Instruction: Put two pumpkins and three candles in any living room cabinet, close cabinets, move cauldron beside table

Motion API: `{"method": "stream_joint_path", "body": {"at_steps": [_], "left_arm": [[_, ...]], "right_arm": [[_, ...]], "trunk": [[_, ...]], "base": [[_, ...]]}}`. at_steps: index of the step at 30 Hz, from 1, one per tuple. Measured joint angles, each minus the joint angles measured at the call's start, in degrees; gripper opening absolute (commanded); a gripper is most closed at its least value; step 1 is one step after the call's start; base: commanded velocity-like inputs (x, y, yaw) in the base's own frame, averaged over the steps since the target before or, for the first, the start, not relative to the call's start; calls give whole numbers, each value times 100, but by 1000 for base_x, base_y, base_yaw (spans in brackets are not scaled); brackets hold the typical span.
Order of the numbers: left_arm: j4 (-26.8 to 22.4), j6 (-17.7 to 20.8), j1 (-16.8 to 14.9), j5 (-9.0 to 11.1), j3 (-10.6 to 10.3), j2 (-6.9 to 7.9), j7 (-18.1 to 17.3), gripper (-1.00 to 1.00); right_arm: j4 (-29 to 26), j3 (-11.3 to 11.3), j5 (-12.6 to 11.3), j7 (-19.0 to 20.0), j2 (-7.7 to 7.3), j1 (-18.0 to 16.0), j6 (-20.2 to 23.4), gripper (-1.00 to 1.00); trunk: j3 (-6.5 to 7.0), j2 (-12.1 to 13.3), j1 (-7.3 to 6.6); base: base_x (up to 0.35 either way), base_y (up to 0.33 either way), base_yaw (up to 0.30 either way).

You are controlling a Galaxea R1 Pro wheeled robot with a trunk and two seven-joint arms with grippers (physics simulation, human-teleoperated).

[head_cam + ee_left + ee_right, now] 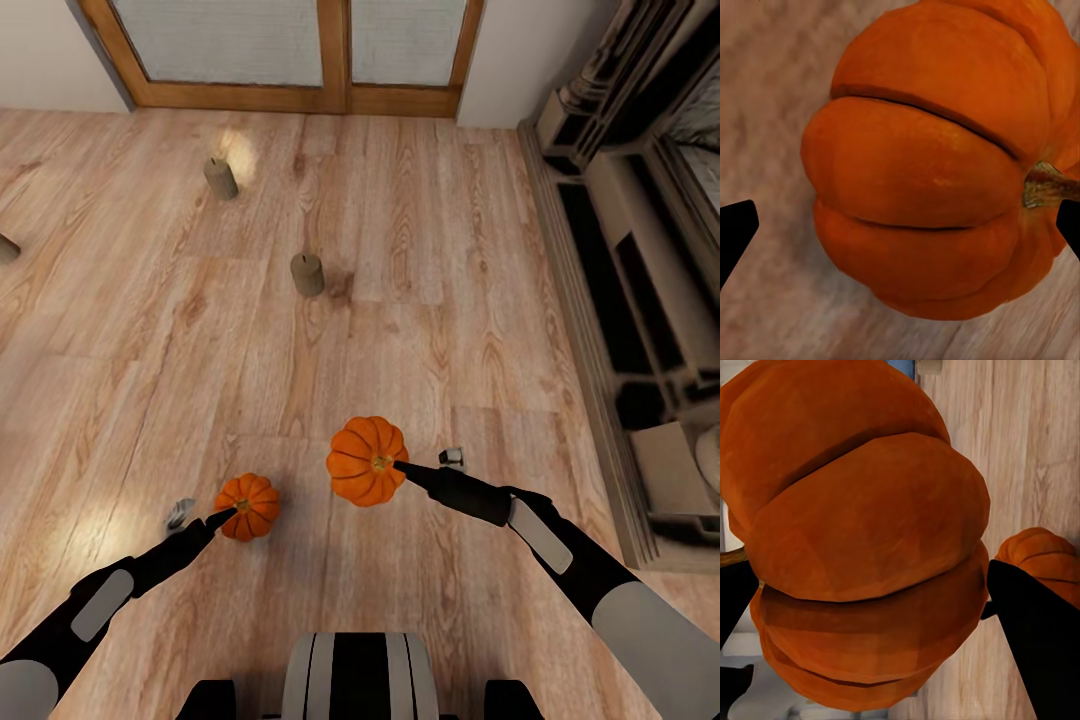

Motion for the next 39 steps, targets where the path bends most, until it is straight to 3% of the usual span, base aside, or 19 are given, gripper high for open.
{"method": "stream_joint_path", "body": {"at_steps": [23, 24, 39], "left_arm": [[0, 0, 0, 1, 10, 9, 0, 100], [0, 0, 0, 0, 10, 9, 0, -100], [-1, 6, 0, 19, 21, 9, -2, -100]], "right_arm": [[1, 0, 0, 8, -1, 1, -2, -100], [2, 0, 1, 7, -1, 1, -3, -100], [5, 0, 0, 8, -1, 1, -6, -100]], "trunk": [[0, 0, 0], [0, 0, 0], [0, 0, 0]], "base": [[39, -24, 0], [0, 0, 0], [0, 0, 0]]}}
